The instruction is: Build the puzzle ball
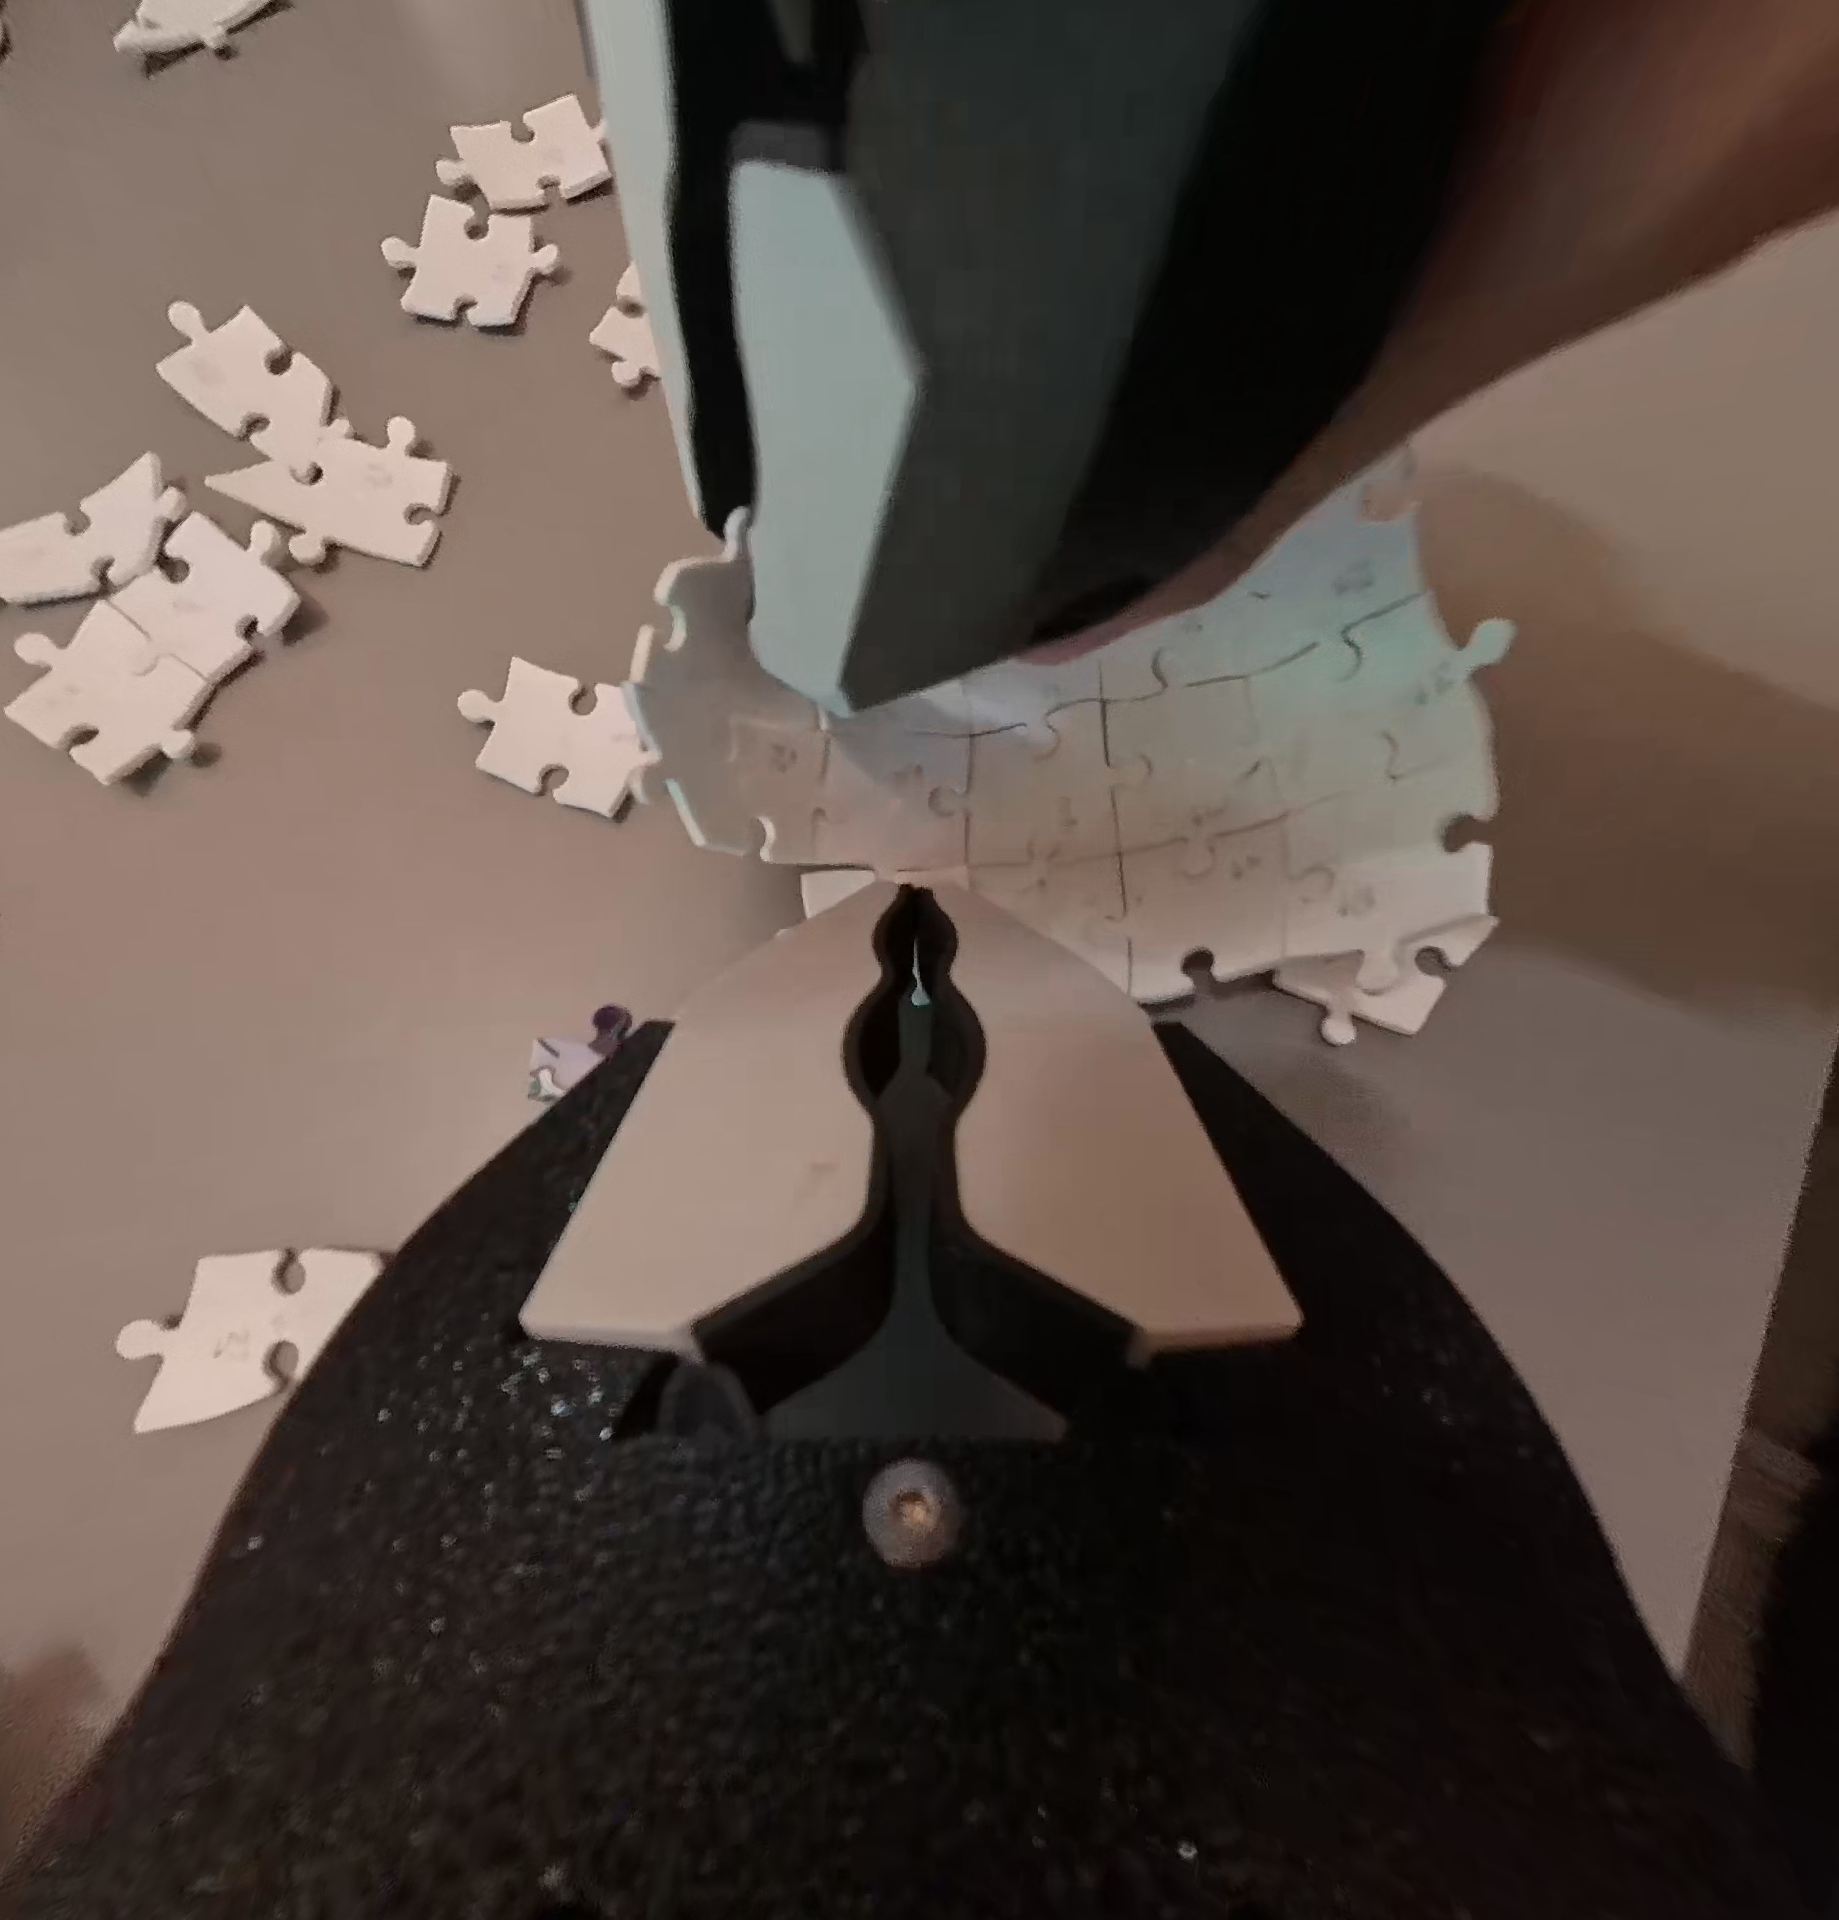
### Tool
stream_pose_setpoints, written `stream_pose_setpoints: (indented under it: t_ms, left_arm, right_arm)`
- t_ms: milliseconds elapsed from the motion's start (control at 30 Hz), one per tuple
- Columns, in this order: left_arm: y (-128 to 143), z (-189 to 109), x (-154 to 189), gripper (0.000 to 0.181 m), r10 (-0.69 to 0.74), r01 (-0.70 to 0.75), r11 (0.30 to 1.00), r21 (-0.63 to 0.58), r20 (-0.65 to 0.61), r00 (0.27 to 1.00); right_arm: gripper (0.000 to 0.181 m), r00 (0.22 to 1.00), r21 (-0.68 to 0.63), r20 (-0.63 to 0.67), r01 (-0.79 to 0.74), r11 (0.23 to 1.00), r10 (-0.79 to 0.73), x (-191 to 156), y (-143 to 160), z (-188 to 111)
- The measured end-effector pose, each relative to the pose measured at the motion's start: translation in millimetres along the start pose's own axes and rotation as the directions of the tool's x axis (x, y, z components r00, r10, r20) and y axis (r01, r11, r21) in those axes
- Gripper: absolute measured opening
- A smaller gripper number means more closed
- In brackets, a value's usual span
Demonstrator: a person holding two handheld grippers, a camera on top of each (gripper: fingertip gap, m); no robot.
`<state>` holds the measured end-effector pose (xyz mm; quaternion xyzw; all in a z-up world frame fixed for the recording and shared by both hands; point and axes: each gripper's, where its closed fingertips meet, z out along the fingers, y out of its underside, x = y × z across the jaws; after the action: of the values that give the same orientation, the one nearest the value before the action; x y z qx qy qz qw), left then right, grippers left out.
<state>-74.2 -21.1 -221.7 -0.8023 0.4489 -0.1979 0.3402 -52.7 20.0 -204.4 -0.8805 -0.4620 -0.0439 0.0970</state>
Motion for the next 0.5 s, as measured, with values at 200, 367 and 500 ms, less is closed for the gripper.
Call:
stream_pose_setpoints:
  t_ms: [200, 367, 500]
  left_arm:
    - [-0.7, 1.9, -0.7, 0.0, 0.092, -0.092, 0.996, -0.007, 0.042, 0.995]
    - [-0.6, 2.4, -0.2, 0.0, 0.12, -0.12, 0.993, -0.012, 0.009, 0.993]
    - [0.1, 2.5, -0.2, 0.0, 0.092, -0.092, 0.996, -0.011, -0.004, 0.996]
  right_arm:
    - [0.016, 1.0, -0.005, 0.017, 0.026, 1.0, -0.026, 0.4, 0.0, 1.2]
    - [0.012, 0.999, 0.023, 0.045, 0.03, 0.999, -0.031, -3.8, -5.4, -3.3]
    - [0.012, 0.998, 0.035, 0.048, 0.025, 0.999, -0.027, -3.8, -6.6, -2.3]
